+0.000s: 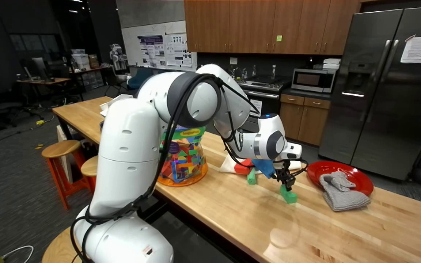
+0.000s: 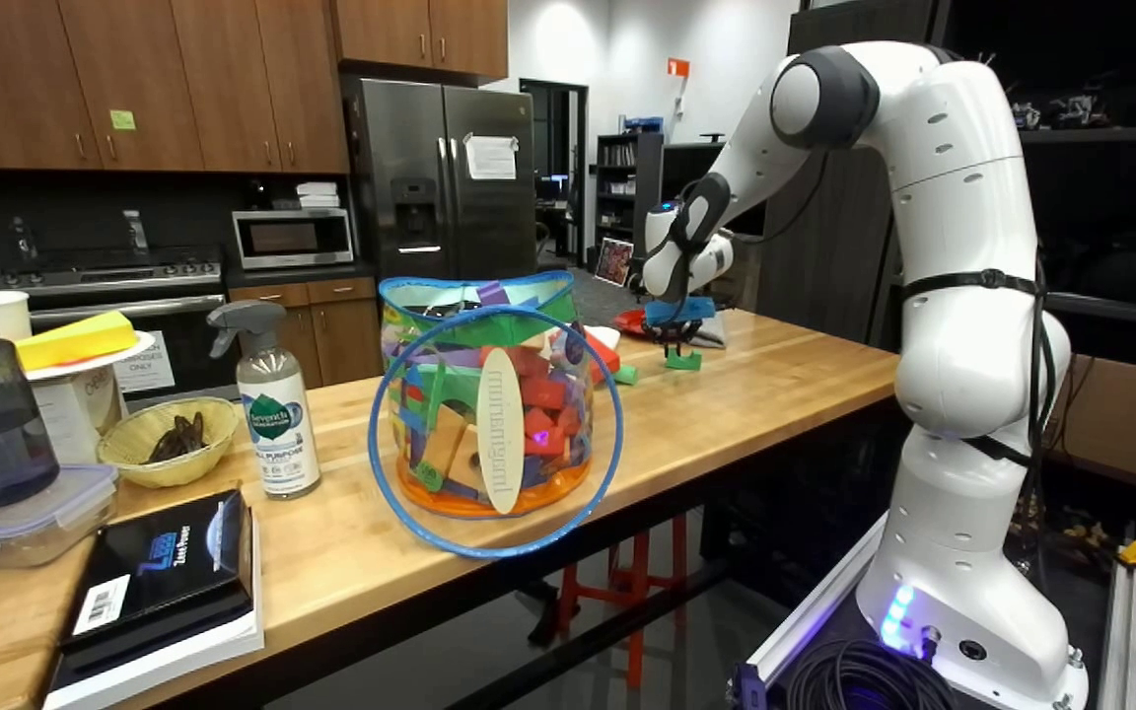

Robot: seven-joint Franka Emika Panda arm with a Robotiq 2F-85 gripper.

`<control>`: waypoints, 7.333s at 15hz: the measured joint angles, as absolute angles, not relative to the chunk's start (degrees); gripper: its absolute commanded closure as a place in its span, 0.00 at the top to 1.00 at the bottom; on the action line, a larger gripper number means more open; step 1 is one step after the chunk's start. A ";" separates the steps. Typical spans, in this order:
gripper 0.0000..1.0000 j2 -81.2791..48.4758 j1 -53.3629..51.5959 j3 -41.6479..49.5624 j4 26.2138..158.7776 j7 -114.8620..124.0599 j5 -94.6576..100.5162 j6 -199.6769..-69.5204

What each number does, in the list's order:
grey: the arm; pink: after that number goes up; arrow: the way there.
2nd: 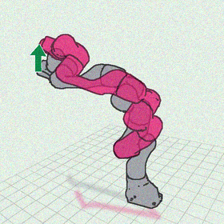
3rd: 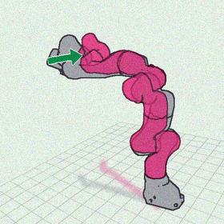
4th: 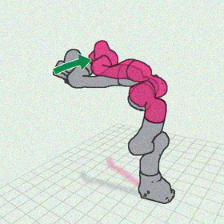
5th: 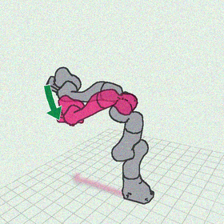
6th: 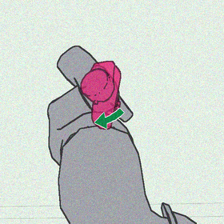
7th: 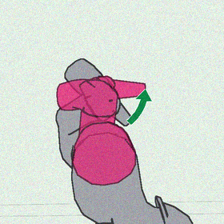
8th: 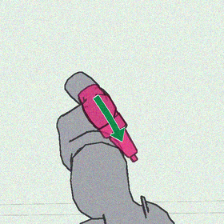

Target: Put one green block in the clear bag.

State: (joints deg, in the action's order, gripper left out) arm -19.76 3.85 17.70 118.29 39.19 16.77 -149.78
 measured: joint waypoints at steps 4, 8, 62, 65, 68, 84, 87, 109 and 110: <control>0.06 -17.52 3.62 17.68 118.26 35.62 17.08 -146.14; 0.06 -14.02 3.61 17.61 118.22 30.87 19.52 -143.65; 0.06 21.89 -25.00 5.88 140.50 -7.52 -3.44 -168.14; 0.06 21.97 -27.54 7.65 140.51 -11.04 -3.43 -166.17; 0.50 21.94 -26.71 7.21 140.56 -13.32 -3.53 -164.12; 1.00 20.43 -10.19 -0.71 140.92 -6.49 -3.21 -169.47; 1.00 20.39 -3.51 -3.38 140.95 0.15 -0.93 -171.94; 1.00 12.41 28.59 -15.54 133.71 26.45 36.00 -139.04; 1.00 11.03 26.00 -13.37 132.99 25.56 35.97 -137.12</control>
State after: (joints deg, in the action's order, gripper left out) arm 11.03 26.00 -13.37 132.99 25.56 35.97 -137.12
